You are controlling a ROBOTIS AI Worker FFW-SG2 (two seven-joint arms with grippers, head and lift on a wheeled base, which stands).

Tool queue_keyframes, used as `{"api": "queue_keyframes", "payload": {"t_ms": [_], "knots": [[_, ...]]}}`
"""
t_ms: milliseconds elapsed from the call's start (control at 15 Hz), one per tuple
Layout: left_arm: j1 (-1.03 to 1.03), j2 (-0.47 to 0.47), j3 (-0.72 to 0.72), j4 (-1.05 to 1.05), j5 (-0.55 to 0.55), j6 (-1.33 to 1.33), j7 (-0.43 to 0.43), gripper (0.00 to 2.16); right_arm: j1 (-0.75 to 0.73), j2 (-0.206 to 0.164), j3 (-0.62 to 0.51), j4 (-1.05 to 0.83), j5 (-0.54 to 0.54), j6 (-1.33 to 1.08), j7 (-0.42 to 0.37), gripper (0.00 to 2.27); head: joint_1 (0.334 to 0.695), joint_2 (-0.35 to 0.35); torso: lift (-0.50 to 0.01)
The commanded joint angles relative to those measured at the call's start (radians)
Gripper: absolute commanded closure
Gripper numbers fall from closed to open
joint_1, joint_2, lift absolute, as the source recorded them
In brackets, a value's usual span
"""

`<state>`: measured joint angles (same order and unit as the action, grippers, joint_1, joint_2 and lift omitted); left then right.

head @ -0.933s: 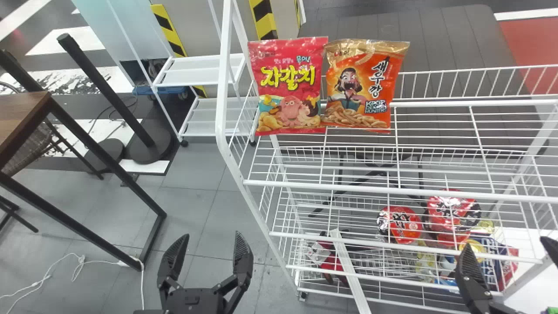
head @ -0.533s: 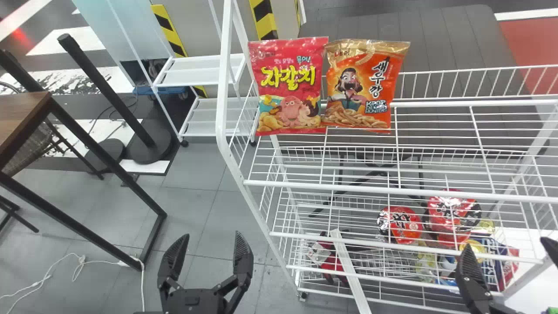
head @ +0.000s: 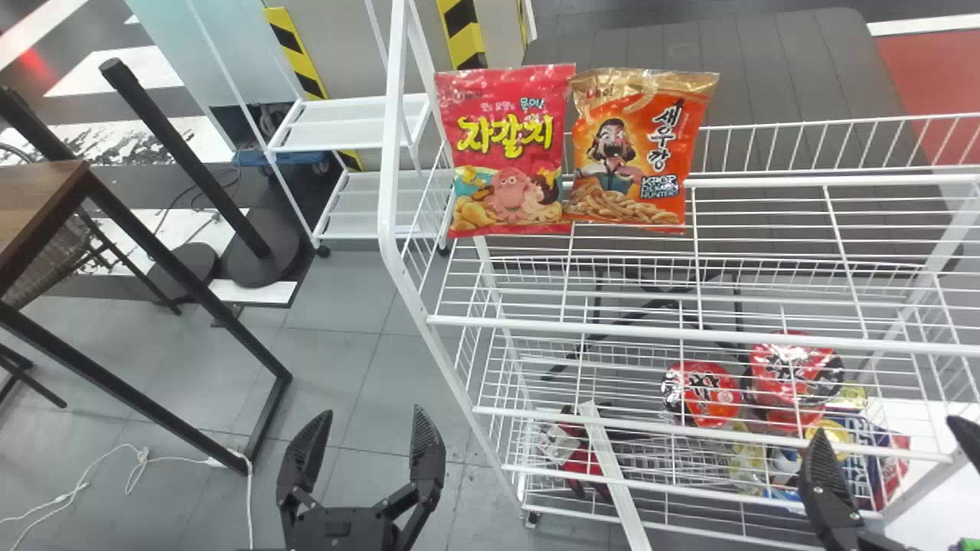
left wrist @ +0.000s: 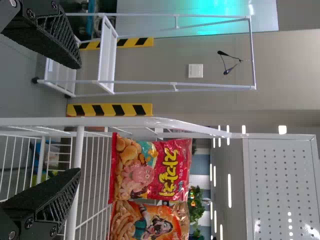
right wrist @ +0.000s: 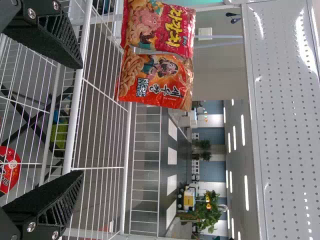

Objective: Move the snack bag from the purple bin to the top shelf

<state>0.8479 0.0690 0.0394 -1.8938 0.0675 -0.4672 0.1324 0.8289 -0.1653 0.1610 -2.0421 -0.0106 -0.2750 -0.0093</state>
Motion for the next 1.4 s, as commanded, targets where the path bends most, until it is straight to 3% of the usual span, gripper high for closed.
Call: {"api": "queue_keyframes", "payload": {"t_ms": [0, 1333], "knots": [[0.000, 0.000, -0.004, -0.001, 0.000, -0.003, 0.001, 0.07, 0.002, -0.002, 0.000, -0.001, 0.008, -0.002, 0.002, 0.03, 0.695, 0.254, 0.000], [0.013, 0.005, 0.000, -0.011, 0.000, -0.027, -0.010, 0.07, -0.002, -0.010, 0.002, -0.010, -0.003, 0.038, 0.000, 0.02, 0.695, 0.251, -0.078]]}}
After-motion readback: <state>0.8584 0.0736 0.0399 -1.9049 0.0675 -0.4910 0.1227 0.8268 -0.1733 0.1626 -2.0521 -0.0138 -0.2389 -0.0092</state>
